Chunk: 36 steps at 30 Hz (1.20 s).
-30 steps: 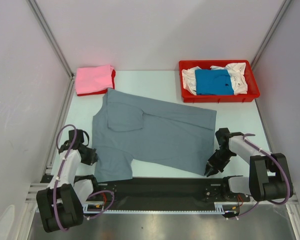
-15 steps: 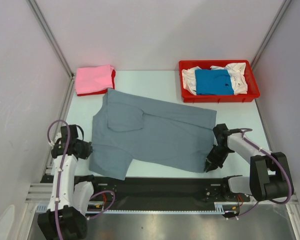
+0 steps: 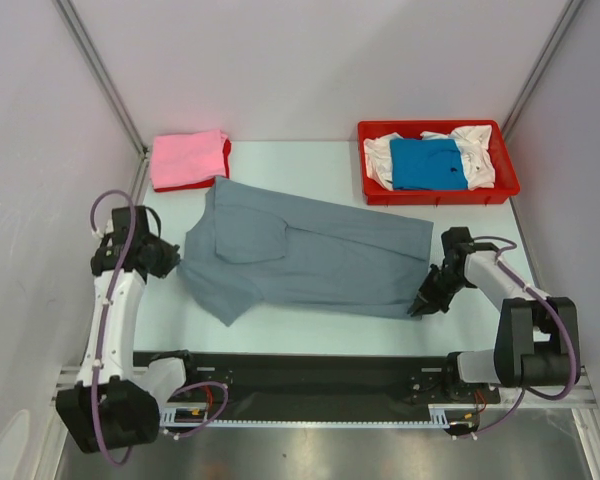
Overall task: Fold and stack the t-shirts
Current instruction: Fold the tshirt
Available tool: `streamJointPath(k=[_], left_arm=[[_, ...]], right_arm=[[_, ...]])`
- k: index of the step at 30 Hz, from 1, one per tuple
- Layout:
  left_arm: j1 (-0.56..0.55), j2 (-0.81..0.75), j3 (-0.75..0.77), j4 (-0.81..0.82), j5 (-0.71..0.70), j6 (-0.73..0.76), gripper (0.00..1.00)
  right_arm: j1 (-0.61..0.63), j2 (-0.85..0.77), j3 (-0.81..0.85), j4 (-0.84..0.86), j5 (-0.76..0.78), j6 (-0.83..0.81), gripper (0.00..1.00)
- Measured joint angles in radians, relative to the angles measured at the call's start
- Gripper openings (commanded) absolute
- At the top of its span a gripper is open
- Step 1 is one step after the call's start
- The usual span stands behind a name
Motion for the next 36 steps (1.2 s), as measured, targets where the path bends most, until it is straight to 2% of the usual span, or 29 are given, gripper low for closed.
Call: streamJointPath(k=[7,13,18,28,36], left_arm=[[-0.071,0.188,0.124,0.086,0.0,0.077,0.0],[-0.116,0.325,0.142,0.171,0.042,0.13,0.0],[-0.135,0.428,0.219,0.204,0.079,0.173,0.0],[-0.164,0.578,0.358,0.257,0.102,0.221,0.0],[-0.164,0.689,0.47,0.287,0.128,0.226,0.01]], right_arm=[[-0.101,0.008,0.014,0.001,-0.05,-0.049,0.0],[-0.164,0.053,0.102,0.001,-0.064,-0.093,0.0],[-0.201,0.122,0.182,0.004,-0.075,-0.129,0.0],[-0.21,0.266,0.333,0.018,-0.087,-0.175,0.0],[-0.217,0.348,0.357,0.037,-0.089,-0.19,0.0]])
